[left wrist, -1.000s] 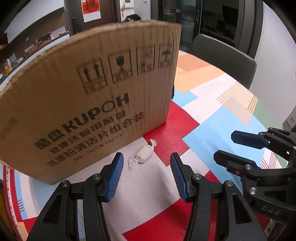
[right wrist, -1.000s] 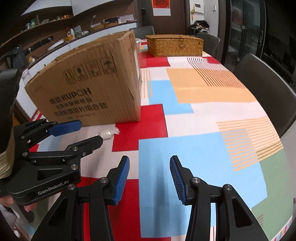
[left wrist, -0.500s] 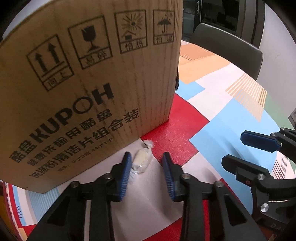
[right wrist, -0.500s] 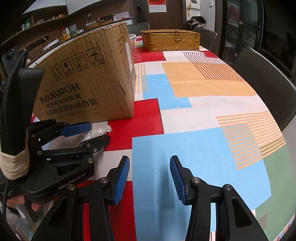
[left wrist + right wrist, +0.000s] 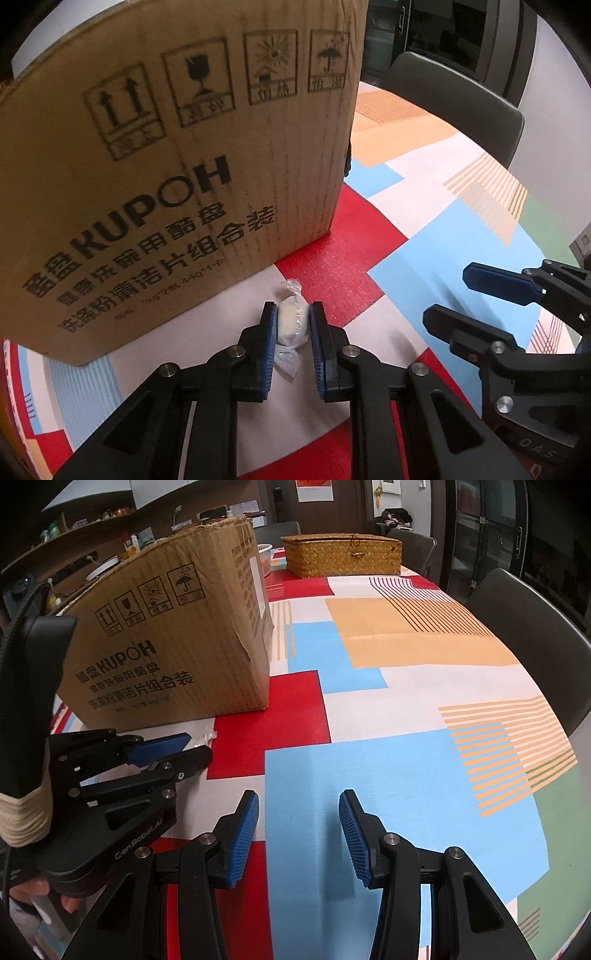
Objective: Organize snacks
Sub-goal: 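Lift the white candy with left tool over the box opening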
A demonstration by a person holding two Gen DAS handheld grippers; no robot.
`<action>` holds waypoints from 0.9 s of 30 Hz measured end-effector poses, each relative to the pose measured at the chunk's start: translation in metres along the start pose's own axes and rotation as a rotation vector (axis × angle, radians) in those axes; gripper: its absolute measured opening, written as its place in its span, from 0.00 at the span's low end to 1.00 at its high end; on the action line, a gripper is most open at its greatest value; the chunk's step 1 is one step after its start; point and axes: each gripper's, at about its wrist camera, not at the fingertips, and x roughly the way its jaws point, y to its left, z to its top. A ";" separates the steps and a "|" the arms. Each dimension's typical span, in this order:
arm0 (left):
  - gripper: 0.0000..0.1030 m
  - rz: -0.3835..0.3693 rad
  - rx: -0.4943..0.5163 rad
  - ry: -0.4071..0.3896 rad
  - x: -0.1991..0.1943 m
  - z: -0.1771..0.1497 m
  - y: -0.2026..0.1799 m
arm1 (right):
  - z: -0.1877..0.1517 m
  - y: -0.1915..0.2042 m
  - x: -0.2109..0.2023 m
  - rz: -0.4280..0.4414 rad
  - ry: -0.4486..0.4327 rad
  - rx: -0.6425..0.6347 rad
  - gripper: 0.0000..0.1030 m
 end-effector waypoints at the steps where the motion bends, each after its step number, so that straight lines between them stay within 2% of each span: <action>1: 0.18 -0.001 -0.005 -0.004 -0.003 0.000 0.001 | 0.000 0.001 -0.001 0.001 -0.002 -0.002 0.45; 16: 0.18 -0.006 -0.064 -0.111 -0.067 -0.009 0.012 | 0.010 0.016 -0.033 0.007 -0.065 -0.041 0.45; 27: 0.18 0.016 -0.104 -0.226 -0.125 -0.005 0.032 | 0.028 0.034 -0.066 0.029 -0.146 -0.084 0.45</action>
